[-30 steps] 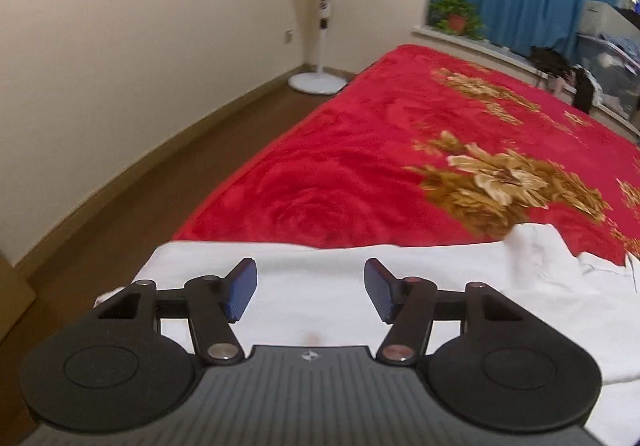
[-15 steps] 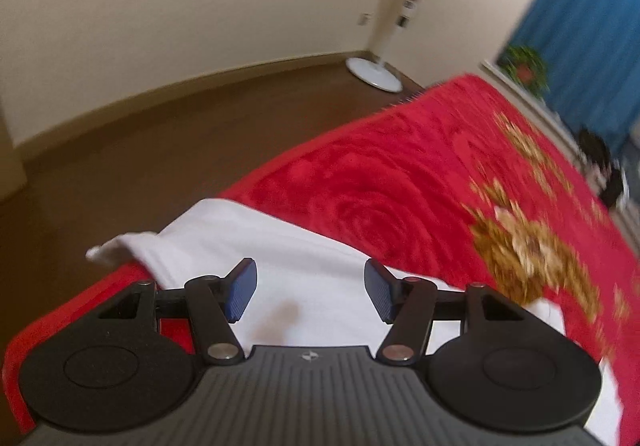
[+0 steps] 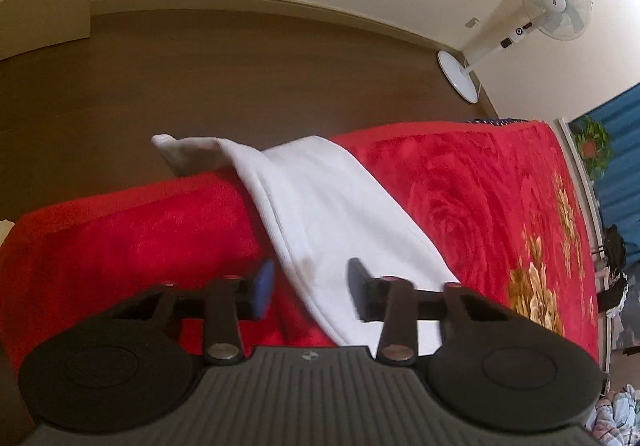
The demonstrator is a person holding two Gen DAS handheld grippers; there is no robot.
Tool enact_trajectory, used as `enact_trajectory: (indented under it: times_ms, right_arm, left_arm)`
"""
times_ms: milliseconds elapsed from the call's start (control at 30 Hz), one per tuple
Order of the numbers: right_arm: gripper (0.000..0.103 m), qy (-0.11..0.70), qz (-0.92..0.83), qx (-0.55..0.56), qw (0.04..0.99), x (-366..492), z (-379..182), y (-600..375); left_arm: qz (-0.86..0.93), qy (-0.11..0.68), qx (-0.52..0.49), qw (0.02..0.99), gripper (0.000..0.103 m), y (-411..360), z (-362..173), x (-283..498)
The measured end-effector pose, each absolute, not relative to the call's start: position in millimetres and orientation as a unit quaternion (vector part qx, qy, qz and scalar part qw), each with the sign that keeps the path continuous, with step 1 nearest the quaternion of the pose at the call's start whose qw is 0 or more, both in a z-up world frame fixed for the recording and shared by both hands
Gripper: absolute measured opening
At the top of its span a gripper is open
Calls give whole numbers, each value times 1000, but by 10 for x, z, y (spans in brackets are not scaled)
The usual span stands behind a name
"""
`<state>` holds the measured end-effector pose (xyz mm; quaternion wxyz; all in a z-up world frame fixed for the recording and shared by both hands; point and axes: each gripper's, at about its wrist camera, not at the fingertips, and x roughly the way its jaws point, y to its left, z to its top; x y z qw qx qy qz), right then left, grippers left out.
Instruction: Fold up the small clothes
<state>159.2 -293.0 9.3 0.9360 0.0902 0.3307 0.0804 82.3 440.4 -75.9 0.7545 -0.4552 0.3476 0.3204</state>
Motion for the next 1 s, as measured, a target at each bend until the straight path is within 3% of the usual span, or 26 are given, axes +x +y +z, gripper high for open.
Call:
enact_trajectory:
  times_ms: [67,267,300,333,467,567,733,767,867,1000]
  right_arm:
    - [49,333,80,88,936,1588,85,-2919]
    - [44,334,82,82,935,1577,79,-2902]
    - [41,334,81,81,936,1574,80,-2904]
    - [38,334,80,81,936,1571,79,-2909]
    - [21,341,73,78,934,1579,57,-2934]
    - [20,347,70,81,932,1588,25,-2960]
    - [20,348,84,99,928,1585,-20,-2987]
    - [20,350,86,101,927,1587,-32,-2987]
    - [20,365,87,120,919,1605,-120,-3003]
    - [21,400,79,168,897,1664,-294,-3073]
  left_arm:
    - [322,348,-454,754,24,4423,-781,842]
    - [332,344,-457,749,21,4501,-855,943]
    - [337,346,-453,749,9,4506,-856,956]
    - [343,347,-448,749,5,4514,-857,980]
    - [362,317,-400,780,4,4335,-606,1062]
    - [307,255,-334,854,3,3890,-226,1244]
    - [10,173,-185,967,4,2356,299,1518]
    - [-54,183,-170,967,5,2041,297,1549]
    - [-212,272,-99,933,38,1196,103,1669]
    - [-222,328,-35,917,38,968,-104,1773]
